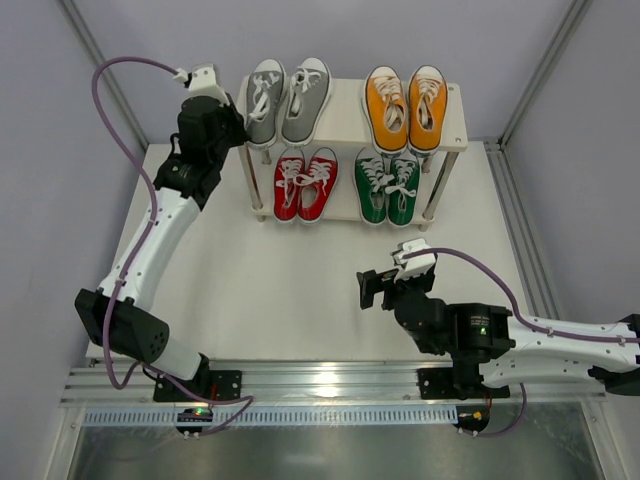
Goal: Place and organize the shoes onto the shoe shelf
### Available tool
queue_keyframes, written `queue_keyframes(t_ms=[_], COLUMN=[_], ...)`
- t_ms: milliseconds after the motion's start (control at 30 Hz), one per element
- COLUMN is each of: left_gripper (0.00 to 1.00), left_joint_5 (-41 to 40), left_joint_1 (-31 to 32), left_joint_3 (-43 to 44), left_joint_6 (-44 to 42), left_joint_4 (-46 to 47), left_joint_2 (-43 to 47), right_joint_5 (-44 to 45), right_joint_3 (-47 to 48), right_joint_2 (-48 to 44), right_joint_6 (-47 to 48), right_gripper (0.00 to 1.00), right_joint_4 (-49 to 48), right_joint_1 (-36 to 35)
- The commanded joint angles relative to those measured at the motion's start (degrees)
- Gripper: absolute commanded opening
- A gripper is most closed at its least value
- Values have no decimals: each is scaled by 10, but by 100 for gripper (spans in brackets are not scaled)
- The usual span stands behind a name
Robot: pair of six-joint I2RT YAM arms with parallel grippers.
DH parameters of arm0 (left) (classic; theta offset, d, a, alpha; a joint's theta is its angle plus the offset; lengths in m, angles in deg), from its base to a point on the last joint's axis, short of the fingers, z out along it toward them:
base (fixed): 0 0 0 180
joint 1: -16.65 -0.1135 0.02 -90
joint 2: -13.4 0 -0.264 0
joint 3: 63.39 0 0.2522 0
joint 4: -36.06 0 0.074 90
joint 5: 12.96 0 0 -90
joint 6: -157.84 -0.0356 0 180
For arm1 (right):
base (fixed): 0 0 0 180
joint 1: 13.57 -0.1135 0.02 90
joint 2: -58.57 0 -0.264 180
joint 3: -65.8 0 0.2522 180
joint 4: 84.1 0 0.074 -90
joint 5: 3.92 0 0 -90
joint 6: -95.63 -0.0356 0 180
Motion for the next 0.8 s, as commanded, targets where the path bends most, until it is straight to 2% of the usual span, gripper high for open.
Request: queue_keyframes(t_ms=[0, 233, 367, 467, 500, 567, 600, 667, 767], left_gripper=[0, 0, 1, 30, 47, 62, 80, 99, 100], left_joint_5=[64, 76, 9, -51, -58, -52, -48, -28, 12], left_joint_1=[2, 17, 16, 16, 16, 17, 16, 17, 16], left_joint_3=[14, 19, 22, 18, 12, -27, -47, -97, -144], left_joint_6=[40, 51, 31, 3, -4, -5, -5, -1, 23], left_joint_4=[-1, 5, -14, -52, -64, -95, -108, -145, -202], left_joint_2=[0, 0, 13, 48, 62, 114, 131, 194, 272], right_joint_5=[-2, -1, 3, 7, 10, 10, 7, 2, -4], right_joint_3=[5, 2, 2, 4, 6, 16, 35, 64, 178], right_joint_2=[-5, -9, -13, -18, -21, -26, -28, -27, -10], right_joint_6=[-6, -15, -20, -29, -33, -43, -42, -39, -38], right_gripper=[98, 98, 98, 98, 98, 99, 100, 100, 100], right_joint_4=[-5, 4, 9, 18, 24, 32, 41, 56, 127], right_joint_1=[-1, -1, -1, -1, -1, -1, -1, -1, 0])
